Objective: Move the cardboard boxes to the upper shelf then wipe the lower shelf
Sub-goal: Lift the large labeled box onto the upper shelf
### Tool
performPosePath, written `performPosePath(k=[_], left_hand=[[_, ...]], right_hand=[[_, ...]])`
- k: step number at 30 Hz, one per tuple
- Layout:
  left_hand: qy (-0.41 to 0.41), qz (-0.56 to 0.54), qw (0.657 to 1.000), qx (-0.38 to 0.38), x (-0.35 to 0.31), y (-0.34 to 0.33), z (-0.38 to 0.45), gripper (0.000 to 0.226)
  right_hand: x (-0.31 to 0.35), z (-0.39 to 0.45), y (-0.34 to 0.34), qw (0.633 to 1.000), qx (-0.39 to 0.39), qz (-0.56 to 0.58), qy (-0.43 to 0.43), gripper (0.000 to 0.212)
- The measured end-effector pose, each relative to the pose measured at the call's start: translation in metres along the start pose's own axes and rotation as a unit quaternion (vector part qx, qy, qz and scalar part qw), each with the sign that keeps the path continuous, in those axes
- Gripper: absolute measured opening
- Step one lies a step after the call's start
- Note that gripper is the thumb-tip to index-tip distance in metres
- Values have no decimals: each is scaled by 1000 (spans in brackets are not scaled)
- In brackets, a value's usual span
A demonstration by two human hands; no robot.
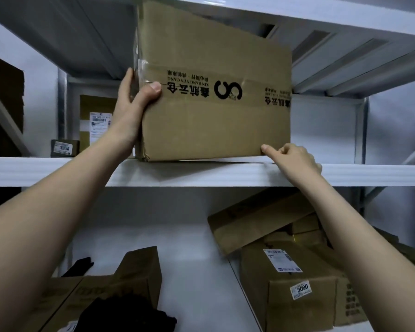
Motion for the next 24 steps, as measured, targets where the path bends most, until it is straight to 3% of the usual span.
performPosePath(k=[3, 6, 9, 14, 16, 19, 22, 24], left_hand=[[5, 0, 1000, -30, 4, -4, 2, 109], [8, 52, 997, -48, 11, -12, 4, 110], [37, 155, 981, -108, 14, -26, 2, 114], [85, 356, 914, -176, 16, -65, -2, 113], [92, 366, 913, -151, 23, -71, 3, 97], [88, 284, 950, -94, 36, -61, 13, 66], [106, 223, 968, -34, 49, -42, 20, 70], [148, 281, 948, 10, 57, -33, 20, 65]], right_hand=[[11, 4, 1, 996, -69, -17, 46, 31], [33, 7, -2, 985, -83, 80, 126, 23], [68, 7, -7, 945, -25, 261, 194, 38], [111, 15, -28, 911, 115, 356, 173, 58], [113, 24, -35, 913, 129, 361, 141, 71], [108, 40, -45, 919, 139, 357, 97, 84], [103, 57, -55, 929, 142, 325, 104, 76], [100, 69, -61, 933, 151, 307, 110, 69]])
Point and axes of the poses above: each hand's wrist, its own z-axis towards the middle knuckle, its own y-axis out of the back of the hand, x = y × z, the point moved 4 cm from there along z, towards the middle knuckle, and after that the axes turned 11 degrees about y, right-handed, at the moved point
